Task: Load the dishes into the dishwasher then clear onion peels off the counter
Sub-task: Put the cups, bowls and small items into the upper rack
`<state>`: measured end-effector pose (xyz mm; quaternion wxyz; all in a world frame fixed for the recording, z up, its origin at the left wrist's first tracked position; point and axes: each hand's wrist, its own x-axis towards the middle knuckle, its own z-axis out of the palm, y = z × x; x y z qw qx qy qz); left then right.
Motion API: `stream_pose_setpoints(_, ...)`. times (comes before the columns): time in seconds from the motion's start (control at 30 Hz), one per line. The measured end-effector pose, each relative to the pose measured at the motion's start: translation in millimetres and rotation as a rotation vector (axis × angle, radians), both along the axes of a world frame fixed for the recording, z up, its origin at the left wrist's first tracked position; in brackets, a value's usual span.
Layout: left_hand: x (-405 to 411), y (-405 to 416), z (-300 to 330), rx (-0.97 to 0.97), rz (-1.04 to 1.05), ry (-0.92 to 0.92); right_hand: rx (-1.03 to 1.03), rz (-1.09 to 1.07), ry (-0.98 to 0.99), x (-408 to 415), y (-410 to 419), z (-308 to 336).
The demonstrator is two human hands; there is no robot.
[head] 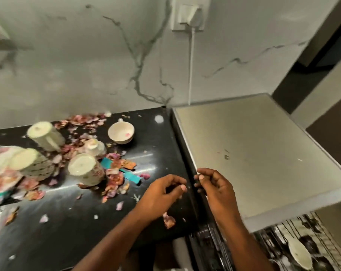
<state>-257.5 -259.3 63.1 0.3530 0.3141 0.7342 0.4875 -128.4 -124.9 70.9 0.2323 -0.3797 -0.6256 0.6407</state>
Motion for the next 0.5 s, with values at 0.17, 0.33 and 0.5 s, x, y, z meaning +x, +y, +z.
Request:
stream_pose_setpoints(0.17, -46.5, -41.4, 14.6, 0.084, 0.147, 0.010, 0.088, 0.115, 0.066, -62.2, -35.6, 29.6)
stream_pose_setpoints(0.33, -91.9, -74.6, 42.2, 0.162, 0.244, 0.036, 0.151, 0.206, 0.136, -116.9, -65.8, 56.3)
stream_pose_setpoints(0.5, -124.2, -93.5, 58.4, 0.171, 0.343, 0.129, 0.189, 0.277, 0.170, -149.0, -78.8, 69.8)
